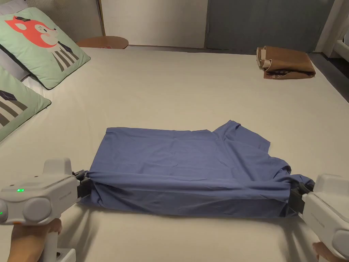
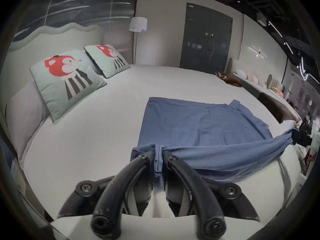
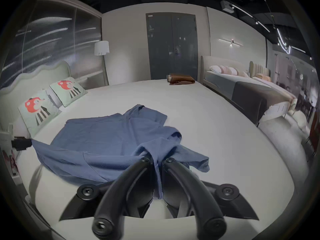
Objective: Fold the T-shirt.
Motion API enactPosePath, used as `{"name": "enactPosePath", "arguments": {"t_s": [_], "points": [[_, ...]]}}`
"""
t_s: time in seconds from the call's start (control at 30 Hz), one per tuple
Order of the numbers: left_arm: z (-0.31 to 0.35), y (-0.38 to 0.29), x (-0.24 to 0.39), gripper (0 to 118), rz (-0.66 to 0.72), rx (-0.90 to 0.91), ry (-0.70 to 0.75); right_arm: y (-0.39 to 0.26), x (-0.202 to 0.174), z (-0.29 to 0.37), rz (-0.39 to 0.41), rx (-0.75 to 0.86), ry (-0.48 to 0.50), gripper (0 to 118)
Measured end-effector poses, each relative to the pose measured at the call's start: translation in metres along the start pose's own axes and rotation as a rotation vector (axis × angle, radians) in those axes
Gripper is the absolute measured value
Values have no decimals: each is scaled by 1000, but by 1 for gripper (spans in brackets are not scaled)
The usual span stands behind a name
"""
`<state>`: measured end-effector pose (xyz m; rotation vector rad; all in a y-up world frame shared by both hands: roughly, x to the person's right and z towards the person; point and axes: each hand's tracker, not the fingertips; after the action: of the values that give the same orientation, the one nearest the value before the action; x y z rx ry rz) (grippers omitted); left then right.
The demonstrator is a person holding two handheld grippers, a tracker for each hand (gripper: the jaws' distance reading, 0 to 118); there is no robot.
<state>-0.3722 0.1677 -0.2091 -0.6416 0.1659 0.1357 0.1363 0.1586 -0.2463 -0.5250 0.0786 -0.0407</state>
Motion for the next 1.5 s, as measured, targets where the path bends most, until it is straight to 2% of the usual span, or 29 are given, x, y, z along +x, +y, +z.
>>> {"name": "enactPosePath", "arguments": {"t_s": [0.13, 0.23, 0.4, 0.5, 0.57, 0.63, 0.7, 0.73, 0.77, 0.8, 0.83, 0.87, 0.9, 1.1, 1.2, 1.3, 1.33, 1.37, 1.43, 1.47, 1.5], "points": [[-50, 22, 9, 4, -19, -37, 27, 19, -6, -50, 82, -39, -34, 8], [-88, 29, 12, 4, -8, -89, 42, 27, -10, -86, 92, -95, -46, 8], [-135, 20, 20, 4, -72, -212, 98, 15, -9, -140, 120, -230, -75, 8], [-148, 3, 20, 4, -82, -280, 122, -4, -3, -156, 57, -307, -80, 8], [-138, -2, 22, 4, -54, -199, 119, -8, -1, -141, -2, -212, -79, 8], [-138, -4, 14, 6, -54, -207, 107, -2, 0, -136, -7, -238, -77, 11], [-131, 2, 15, 20, -39, -205, 91, 5, -1, -132, -1, -254, -86, 34], [-124, 8, 14, 35, -9, -202, 85, 9, -1, -126, -2, -251, -89, 51], [-115, 13, 16, 59, 27, -171, 75, 14, -2, -116, -6, -225, -84, 80], [-102, 18, 19, 76, 56, -119, 55, 19, -2, -103, -15, -169, -62, 98], [-91, 22, 22, 93, 67, -68, 28, 26, -6, -91, -17, -136, -55, 107], [-74, 28, 27, 106, 78, -1, 3, 33, -10, -75, -14, -94, -52, 106], [-58, 34, 33, 108, 78, 62, -17, 40, -14, -58, -2, -41, -43, 106], [46, 53, 75, 108, 5, 409, -67, 64, -48, 47, 51, 287, -27, 107], [83, 47, 92, 108, -27, 536, -71, 62, -58, 85, 75, 394, -39, 107], [100, 37, 101, 103, -75, 560, -67, 57, -67, 108, 105, 439, -44, 102], [105, 34, 103, 93, -82, 566, -68, 55, -68, 112, 112, 449, -40, 93], [109, 30, 105, 65, -83, 573, -74, 55, -71, 118, 125, 453, -40, 70], [108, 28, 101, 5, -79, 560, -106, 53, -75, 122, 129, 451, -51, 10], [109, 27, 99, 0, -72, 545, -135, 52, -76, 123, 138, 454, -51, 0], [111, 25, 97, 0, -55, 551, -147, 49, -75, 124, 139, 469, -49, 0]]}}
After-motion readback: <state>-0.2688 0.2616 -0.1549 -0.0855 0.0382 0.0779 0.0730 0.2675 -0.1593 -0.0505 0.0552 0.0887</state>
